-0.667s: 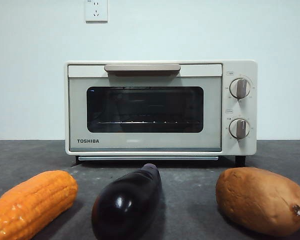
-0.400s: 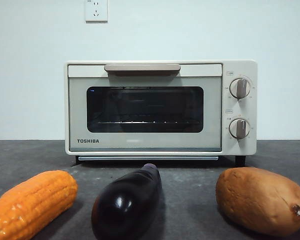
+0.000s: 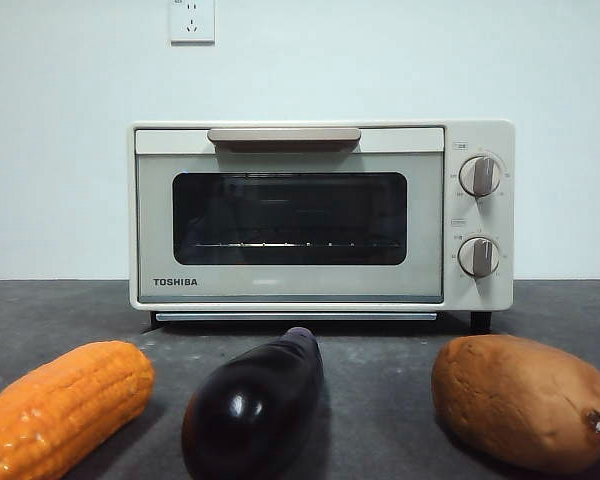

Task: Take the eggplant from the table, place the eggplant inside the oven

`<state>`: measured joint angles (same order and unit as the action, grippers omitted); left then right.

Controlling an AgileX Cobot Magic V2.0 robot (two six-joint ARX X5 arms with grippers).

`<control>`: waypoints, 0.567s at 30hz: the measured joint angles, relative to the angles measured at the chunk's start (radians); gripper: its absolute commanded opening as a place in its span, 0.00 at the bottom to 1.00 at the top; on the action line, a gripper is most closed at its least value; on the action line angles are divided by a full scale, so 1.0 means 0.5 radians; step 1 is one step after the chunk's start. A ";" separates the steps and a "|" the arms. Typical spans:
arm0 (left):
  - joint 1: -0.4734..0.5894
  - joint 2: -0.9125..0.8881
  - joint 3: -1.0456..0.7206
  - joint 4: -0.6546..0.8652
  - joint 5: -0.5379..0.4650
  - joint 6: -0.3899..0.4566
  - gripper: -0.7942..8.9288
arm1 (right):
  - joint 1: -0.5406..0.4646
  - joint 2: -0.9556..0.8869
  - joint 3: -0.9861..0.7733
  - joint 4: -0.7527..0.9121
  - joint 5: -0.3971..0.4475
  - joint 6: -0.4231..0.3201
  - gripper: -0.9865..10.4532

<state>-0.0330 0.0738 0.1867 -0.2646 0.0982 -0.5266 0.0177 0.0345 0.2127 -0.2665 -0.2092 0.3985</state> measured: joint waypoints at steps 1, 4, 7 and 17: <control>0.000 0.037 0.044 -0.032 0.016 0.000 0.09 | 0.000 0.029 0.053 -0.037 0.000 0.000 0.09; 0.000 0.162 0.156 -0.090 0.071 0.021 0.09 | 0.000 0.133 0.194 -0.108 0.000 0.000 0.09; 0.000 0.295 0.272 -0.093 0.140 0.072 0.09 | 0.000 0.253 0.333 -0.169 -0.003 0.000 0.09; 0.000 0.780 0.715 -0.203 0.375 0.212 0.09 | 0.000 0.753 0.800 -0.496 -0.265 -0.018 0.12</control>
<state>-0.0330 0.4637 0.5442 -0.3660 0.2855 -0.4206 0.0177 0.4110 0.6125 -0.5144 -0.3416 0.3897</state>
